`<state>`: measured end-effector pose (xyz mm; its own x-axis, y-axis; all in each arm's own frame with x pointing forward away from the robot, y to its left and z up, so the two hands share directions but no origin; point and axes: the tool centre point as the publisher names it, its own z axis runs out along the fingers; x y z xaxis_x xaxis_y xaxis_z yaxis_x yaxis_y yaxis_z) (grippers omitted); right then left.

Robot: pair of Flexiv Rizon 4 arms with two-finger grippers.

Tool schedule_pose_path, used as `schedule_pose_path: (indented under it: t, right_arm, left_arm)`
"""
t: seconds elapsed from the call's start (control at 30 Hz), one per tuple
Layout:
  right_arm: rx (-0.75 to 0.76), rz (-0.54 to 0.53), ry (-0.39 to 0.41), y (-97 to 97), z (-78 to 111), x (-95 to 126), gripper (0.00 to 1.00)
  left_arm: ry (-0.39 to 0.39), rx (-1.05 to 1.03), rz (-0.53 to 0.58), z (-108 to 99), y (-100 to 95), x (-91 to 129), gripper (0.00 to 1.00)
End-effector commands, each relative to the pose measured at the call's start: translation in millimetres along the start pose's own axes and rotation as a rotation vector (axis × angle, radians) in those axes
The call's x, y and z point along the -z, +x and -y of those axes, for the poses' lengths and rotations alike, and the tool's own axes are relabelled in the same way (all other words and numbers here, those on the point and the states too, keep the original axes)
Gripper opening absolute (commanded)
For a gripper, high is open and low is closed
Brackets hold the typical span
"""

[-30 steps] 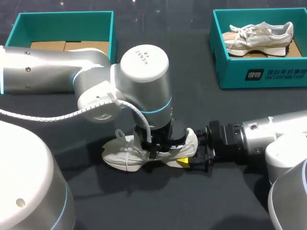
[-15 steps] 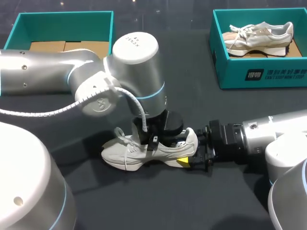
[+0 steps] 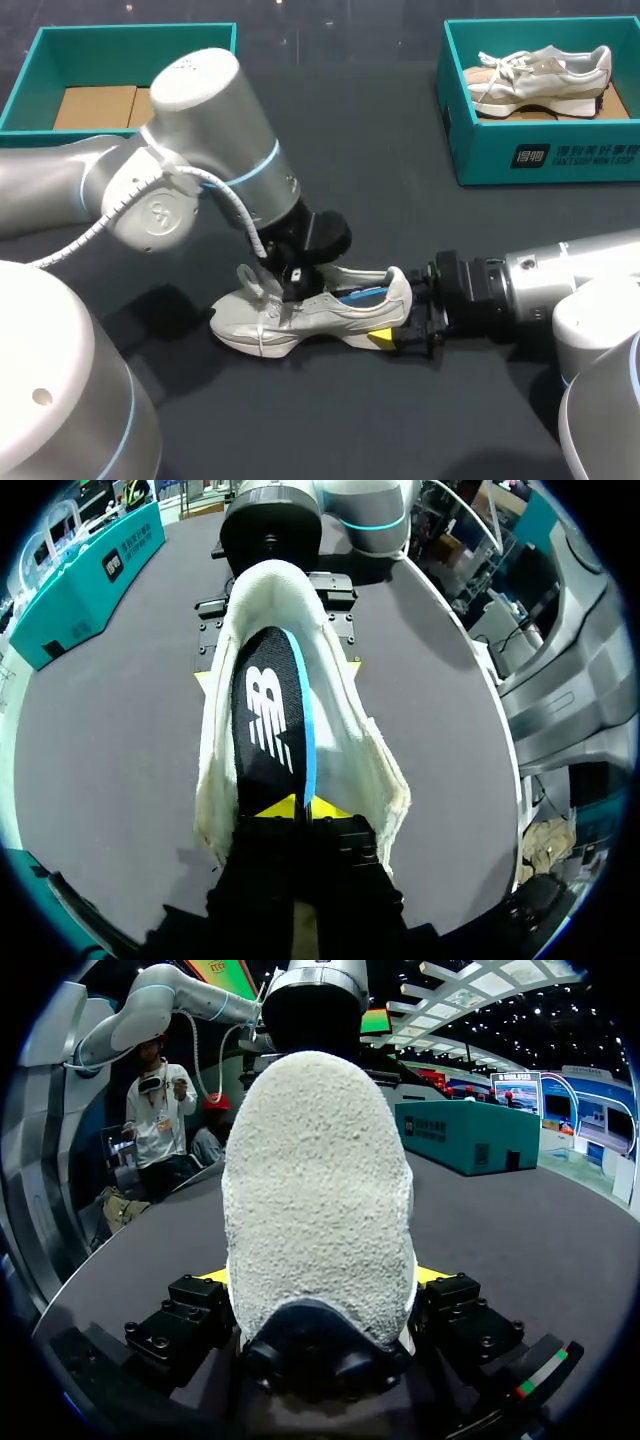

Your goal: Take the shoe out of the shoebox, open the shoe tongue, remove and reinsert the insole, then place the shoe into the shoebox

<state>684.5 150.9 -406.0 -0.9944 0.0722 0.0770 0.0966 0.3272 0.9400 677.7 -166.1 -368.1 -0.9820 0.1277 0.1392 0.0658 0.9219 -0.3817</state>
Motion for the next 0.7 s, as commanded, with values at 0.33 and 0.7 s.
schedule_pose_path:
  t: [0.33, 0.7]
  right_arm:
    - [0.0, 0.001, 0.004, 0.6, 0.4, -1.8, 0.0]
    - [0.0, 0.001, 0.004, 0.6, 0.4, -1.8, 0.0]
  left_arm:
    - [0.234, -0.05, 0.011, 7.7, 11.7, 32.1, 0.0]
    - [0.249, -0.086, 0.096, 48.7, 7.2, 38.1, 0.0]
